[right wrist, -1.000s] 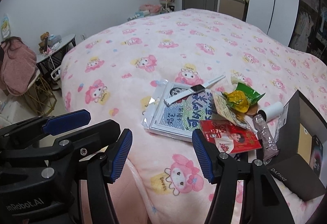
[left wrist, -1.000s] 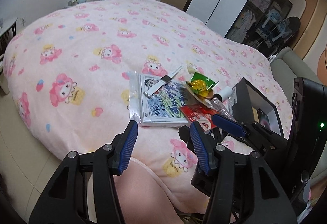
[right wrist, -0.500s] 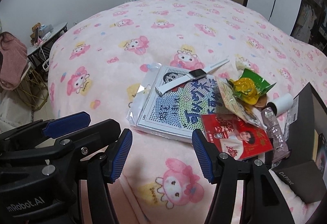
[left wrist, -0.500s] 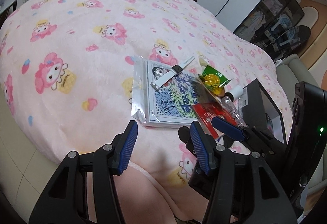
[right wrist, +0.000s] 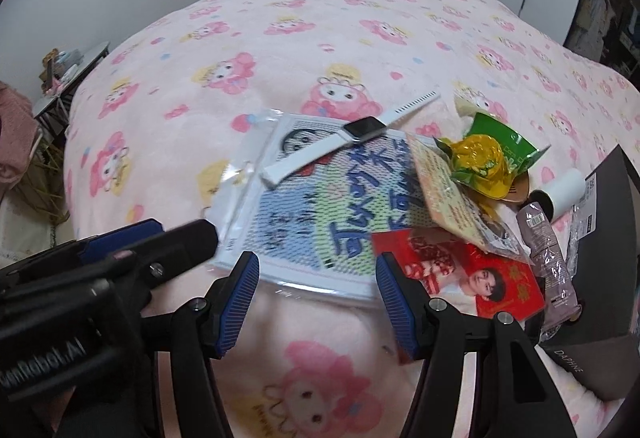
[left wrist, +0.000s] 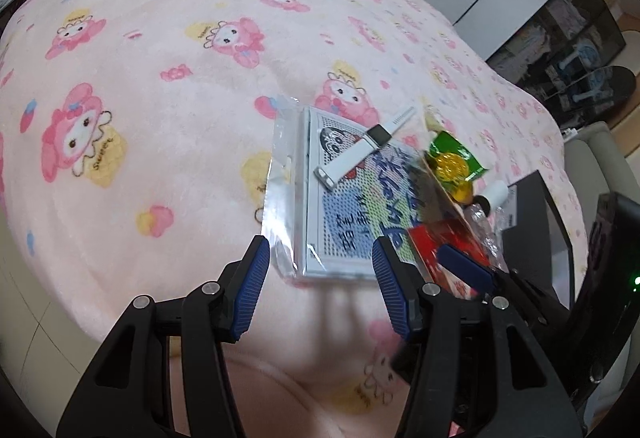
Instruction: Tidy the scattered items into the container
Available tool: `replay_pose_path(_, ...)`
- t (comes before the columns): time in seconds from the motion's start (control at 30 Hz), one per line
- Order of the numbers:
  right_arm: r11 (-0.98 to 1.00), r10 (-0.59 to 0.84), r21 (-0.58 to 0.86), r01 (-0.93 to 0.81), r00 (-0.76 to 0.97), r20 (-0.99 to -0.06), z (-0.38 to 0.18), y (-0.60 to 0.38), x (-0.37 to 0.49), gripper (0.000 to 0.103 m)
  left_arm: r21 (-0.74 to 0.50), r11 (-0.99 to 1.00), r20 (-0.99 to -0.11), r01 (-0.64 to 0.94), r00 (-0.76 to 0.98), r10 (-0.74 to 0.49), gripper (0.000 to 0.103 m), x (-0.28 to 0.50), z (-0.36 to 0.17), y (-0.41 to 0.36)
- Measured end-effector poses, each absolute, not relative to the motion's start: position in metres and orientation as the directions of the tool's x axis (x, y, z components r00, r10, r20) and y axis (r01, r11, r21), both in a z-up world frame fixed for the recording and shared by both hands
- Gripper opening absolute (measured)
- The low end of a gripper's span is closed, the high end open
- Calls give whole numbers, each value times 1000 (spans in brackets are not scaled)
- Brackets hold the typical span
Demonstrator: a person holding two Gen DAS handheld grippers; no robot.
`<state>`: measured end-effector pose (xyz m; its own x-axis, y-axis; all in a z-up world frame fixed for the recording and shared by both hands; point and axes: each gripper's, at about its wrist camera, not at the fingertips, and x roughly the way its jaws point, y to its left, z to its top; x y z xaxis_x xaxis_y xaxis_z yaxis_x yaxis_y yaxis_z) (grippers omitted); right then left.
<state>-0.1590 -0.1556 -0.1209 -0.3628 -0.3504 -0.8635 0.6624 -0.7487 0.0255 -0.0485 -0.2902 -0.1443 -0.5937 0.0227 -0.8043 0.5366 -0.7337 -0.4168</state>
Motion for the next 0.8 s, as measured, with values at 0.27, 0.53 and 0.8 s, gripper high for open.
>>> replay_pose_path(0.27,-786,-313,32,617,-354,-881,-139,-140,-185,57,-447,-677,-787,585,-617,-14,54,-64,-162,-290)
replay_pose_path(0.53,-802,-277,-17,597,-397,-875,-144,-135,-200,58,-418,-667,-795,616,-604,-61,54,-70,-177,-286)
replay_pose_path(0.8,-808,-266,-41,588,-426,-865,-149,-137,-212,64,-365,-666,-824,650,-559,-94,55,-77,-186,-285)
